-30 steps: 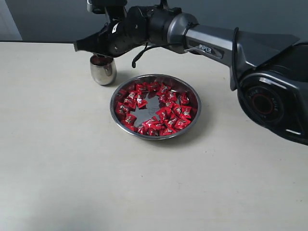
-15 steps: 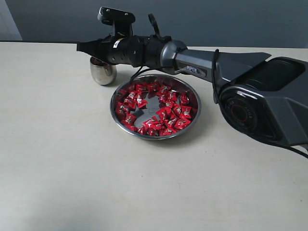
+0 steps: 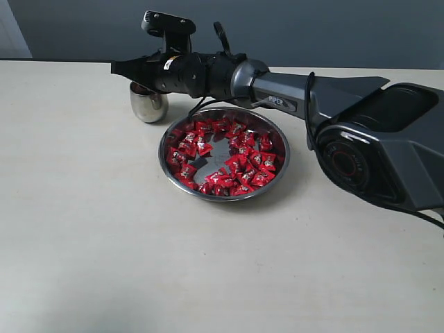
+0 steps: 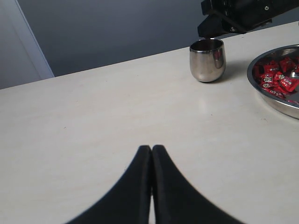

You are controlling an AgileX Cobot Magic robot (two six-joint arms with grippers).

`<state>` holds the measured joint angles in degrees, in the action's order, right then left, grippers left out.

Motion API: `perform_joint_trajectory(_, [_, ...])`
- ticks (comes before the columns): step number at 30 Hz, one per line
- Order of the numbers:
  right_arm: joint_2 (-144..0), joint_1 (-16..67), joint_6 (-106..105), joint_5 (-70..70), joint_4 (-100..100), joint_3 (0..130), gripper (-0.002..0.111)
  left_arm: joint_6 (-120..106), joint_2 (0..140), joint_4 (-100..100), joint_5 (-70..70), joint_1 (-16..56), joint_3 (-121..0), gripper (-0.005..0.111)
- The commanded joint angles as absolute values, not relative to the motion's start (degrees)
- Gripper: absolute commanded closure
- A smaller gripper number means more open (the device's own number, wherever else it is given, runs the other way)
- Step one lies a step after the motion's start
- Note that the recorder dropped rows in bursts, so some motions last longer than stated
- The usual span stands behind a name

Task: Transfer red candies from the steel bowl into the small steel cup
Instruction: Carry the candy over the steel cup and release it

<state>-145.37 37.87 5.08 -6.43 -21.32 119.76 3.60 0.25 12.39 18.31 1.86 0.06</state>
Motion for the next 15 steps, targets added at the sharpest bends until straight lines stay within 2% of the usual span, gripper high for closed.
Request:
perform_joint_trajectory(1, [-144.92,37.75,4.97,-5.58,-23.94,119.74,0.108,3.91,0.00,12.32,17.92,1.88,0.00,0.106])
perform_joint_trajectory(4, [-144.92,37.75,4.97,-5.49,-24.06,119.74,0.103,3.91,0.00,12.32,17.92,1.88,0.00,0.106])
perform_joint_trajectory(9, [-144.92,37.75,4.97,-5.34,-24.18,119.74,0.075,3.91,0.00,12.32,17.92,1.88,0.00,0.106])
perform_joint_trajectory(15, [-144.92,37.75,4.97,-4.68,-25.98,119.74,0.073,3.91,0.00,12.32,17.92,1.88,0.00,0.106])
